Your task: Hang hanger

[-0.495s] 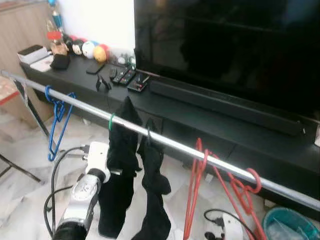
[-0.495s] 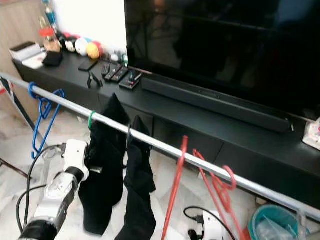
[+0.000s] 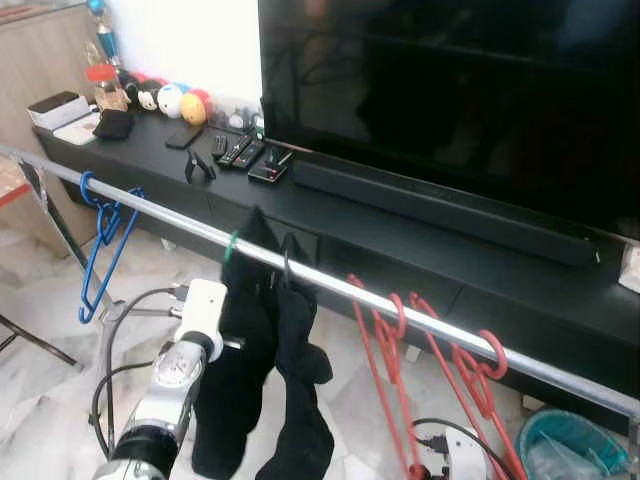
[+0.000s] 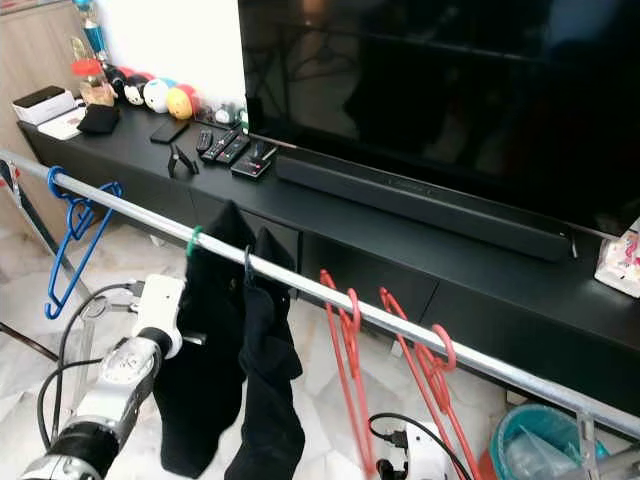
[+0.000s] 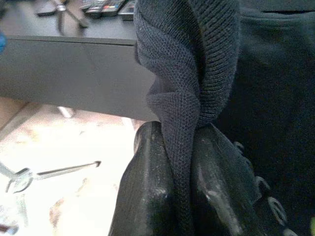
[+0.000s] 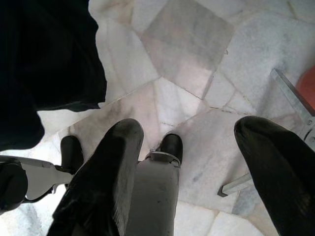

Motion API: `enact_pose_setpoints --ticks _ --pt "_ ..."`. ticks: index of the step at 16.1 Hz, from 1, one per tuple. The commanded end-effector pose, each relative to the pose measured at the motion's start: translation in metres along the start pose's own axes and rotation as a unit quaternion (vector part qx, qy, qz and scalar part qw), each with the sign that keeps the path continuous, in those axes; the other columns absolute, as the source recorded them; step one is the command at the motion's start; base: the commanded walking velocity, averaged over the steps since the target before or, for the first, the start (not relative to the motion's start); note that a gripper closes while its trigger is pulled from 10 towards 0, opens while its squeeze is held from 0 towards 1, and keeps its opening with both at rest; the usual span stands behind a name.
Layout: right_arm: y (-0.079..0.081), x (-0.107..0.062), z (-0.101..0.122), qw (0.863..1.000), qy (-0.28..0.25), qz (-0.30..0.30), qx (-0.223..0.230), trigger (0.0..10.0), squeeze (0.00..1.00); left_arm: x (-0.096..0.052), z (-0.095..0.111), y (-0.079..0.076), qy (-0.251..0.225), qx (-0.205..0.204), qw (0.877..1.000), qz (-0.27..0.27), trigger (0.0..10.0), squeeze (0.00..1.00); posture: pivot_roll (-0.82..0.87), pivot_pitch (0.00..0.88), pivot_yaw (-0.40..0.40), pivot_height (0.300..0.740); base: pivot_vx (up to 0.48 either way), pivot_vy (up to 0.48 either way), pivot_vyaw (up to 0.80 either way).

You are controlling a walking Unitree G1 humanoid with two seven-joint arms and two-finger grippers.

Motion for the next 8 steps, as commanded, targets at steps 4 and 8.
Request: enact_pose_setpoints --ticks 4,8 --pt "-0.001 0.0 -0.002 1.0 0.005 0.0 0.0 10.0 0.0 -0.001 -0.001 0.023 0.008 0.005 0.999 0.043 10.0 0.0 0.01 0.0 -0.042 0.74 0.0 0.0 0.0" --pt "-0.001 0.0 -0.002 1.0 0.006 0.001 -0.002 10.0 0.0 -0.004 -0.011 0.031 0.03 0.005 0.998 0.055 10.0 0.0 0.02 0.0 -0.043 0.74 0.0 0.0 0.0"
Point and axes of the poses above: a point about 5 cm out from each wrist's last joint towards the gripper, its own x axis pointing out of the wrist towards the gripper, its own z axis along the axis of the wrist's last joint, y = z × x, the point moved 3 cm from there along x, pointing out of the wrist towards the gripper, and after that the axes turned 4 degrees about -x, right-handed, at the moved point
